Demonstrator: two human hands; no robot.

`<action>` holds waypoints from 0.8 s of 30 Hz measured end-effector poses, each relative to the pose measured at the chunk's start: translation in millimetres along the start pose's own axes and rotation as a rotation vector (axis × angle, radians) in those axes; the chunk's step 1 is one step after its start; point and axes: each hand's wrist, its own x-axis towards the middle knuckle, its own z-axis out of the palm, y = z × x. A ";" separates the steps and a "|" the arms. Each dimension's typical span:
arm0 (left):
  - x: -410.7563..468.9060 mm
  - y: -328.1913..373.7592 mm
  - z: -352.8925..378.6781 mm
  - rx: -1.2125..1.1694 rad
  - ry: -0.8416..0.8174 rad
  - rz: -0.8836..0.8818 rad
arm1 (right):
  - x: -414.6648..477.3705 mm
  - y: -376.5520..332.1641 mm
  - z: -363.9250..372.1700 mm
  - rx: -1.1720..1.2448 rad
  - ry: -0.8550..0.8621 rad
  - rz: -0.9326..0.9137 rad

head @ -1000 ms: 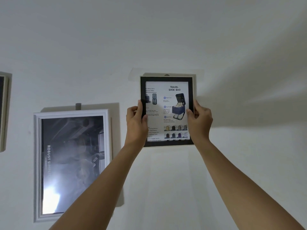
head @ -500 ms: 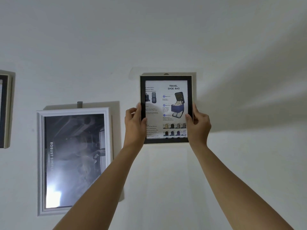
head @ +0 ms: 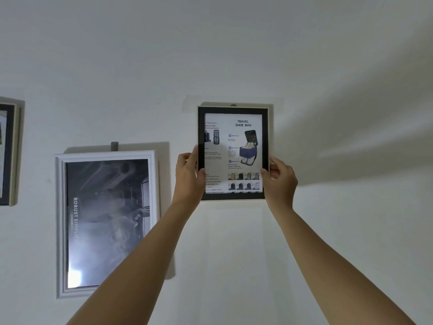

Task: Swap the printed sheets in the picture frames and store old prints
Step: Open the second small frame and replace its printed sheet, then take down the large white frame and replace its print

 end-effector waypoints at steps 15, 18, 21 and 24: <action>6.8 14.4 -39.2 0.082 -0.020 -0.025 | 2.5 -31.6 -8.7 -0.181 -0.045 0.012; 16.9 18.0 -73.8 0.181 -0.057 0.020 | 1.9 -59.8 -5.7 -0.222 -0.082 -0.027; 26.0 17.3 -119.4 0.213 -0.071 0.035 | -9.7 -95.6 5.5 -0.236 -0.112 -0.051; 29.8 9.7 -165.7 0.273 -0.098 0.045 | -26.3 -127.8 25.2 -0.231 -0.155 -0.075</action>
